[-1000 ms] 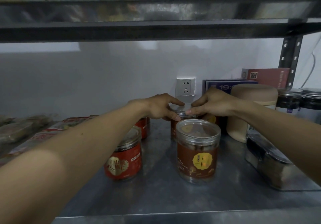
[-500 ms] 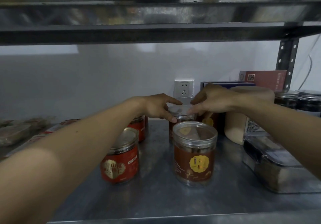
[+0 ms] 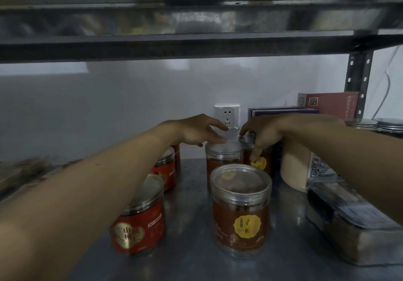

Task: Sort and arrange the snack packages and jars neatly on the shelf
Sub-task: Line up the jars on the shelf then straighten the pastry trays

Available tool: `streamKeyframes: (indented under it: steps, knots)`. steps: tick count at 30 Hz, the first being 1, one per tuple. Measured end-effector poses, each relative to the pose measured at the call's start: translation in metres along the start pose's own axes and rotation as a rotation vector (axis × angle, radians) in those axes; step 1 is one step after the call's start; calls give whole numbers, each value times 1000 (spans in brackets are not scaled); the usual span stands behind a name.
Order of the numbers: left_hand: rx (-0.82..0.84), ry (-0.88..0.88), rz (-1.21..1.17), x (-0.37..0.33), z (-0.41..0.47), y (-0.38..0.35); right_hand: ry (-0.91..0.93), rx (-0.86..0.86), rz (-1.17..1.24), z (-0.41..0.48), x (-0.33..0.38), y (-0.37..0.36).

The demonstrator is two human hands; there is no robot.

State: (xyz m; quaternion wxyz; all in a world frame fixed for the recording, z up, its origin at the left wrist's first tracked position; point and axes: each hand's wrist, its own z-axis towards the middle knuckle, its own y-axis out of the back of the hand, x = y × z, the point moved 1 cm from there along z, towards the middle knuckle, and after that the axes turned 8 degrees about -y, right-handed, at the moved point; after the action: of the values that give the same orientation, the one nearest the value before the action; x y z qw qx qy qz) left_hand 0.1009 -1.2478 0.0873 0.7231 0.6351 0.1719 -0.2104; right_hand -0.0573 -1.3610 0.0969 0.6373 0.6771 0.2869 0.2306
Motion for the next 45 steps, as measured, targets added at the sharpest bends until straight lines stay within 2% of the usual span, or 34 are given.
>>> streamKeyframes:
  steps: [7,17,26,34,45]
  knots:
    - [-21,-19,5,3,14,1,23,12,66,6,-2,5]
    - [-118,-17,-39,15,25,14,74,-199,335,21,2,26]
    - [-191,38,-76,31,33,17,128,-271,401,45,27,31]
    - [-84,134,9,52,35,20,202,-204,398,68,43,10]
    - [34,170,86,59,38,12,295,-196,356,79,37,-10]
